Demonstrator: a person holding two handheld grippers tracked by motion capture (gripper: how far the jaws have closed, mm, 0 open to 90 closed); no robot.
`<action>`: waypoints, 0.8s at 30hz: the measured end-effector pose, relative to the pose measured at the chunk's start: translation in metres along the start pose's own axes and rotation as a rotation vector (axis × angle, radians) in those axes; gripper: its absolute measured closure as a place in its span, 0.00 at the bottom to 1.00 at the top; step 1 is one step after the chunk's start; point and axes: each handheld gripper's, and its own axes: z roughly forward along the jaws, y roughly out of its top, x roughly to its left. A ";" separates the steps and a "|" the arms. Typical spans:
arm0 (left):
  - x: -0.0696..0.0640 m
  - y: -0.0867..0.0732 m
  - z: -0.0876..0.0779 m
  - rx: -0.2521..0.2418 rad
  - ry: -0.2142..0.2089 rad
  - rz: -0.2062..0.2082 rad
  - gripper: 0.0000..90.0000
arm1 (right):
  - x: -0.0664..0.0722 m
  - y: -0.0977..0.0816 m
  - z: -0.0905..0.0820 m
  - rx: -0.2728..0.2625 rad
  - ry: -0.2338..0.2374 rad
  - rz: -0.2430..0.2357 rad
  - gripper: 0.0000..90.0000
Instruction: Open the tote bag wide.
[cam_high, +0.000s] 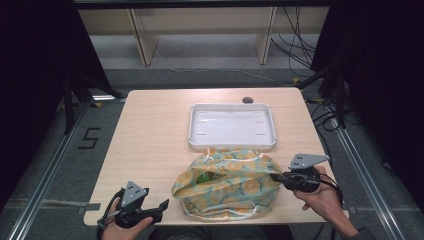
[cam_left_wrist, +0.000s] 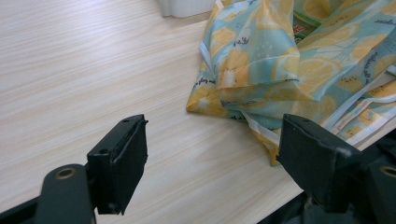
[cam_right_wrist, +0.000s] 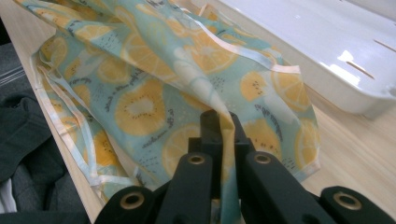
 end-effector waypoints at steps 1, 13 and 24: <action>-0.007 0.000 0.000 0.010 0.001 -0.074 0.26 | -0.002 -0.003 -0.002 -0.015 -0.014 -0.002 1.00; -0.043 0.026 0.012 -0.041 -0.121 0.013 0.39 | -0.008 -0.017 -0.013 -0.007 -0.020 0.028 1.00; -0.084 0.049 0.036 -0.005 -0.236 0.118 0.43 | 0.004 -0.010 -0.008 0.000 0.029 -0.019 0.63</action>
